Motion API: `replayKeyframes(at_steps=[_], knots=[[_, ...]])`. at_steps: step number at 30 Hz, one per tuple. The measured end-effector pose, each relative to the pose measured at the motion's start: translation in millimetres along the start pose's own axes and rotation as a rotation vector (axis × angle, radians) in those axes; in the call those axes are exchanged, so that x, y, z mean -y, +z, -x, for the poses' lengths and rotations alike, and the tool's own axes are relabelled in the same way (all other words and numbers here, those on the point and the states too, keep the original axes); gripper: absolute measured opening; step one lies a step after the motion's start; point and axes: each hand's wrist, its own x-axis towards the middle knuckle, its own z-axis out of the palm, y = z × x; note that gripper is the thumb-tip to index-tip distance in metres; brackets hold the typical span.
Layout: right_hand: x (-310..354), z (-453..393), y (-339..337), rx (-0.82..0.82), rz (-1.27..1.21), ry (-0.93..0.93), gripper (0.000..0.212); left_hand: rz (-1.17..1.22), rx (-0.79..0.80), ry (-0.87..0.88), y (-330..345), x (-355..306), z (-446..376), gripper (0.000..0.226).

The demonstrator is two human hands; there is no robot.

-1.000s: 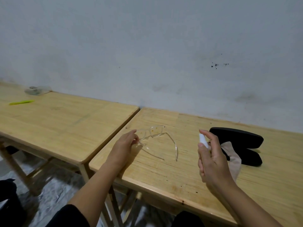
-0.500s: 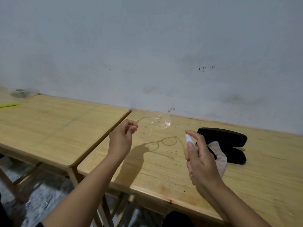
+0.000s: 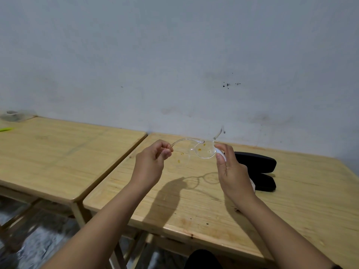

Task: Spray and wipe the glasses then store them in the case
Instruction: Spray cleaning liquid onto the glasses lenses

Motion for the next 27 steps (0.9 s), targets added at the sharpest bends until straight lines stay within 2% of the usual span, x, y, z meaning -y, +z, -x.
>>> replayKeyframes(at_steps=[7,14,20,23,27], knots=[[0,-4,-1,0.019,0.044,0.008,0.031,-0.022,0.017,0.003,0,-4,0,0.02],[-2,-7,2,-0.077,-0.017,-0.015,0.028,-0.02,0.036,-0.016,2,-4,0,0.022],[8,-2,-1,-0.001,0.046,-0.027,0.033,-0.037,0.035,-0.016,4,-6,-1,0.021],[15,3,10,0.032,0.0,-0.117,0.032,-0.037,0.044,-0.021,9,-9,-1,0.019],[18,6,22,0.133,-0.024,-0.112,0.034,-0.038,0.055,-0.01,16,-14,1,0.018]])
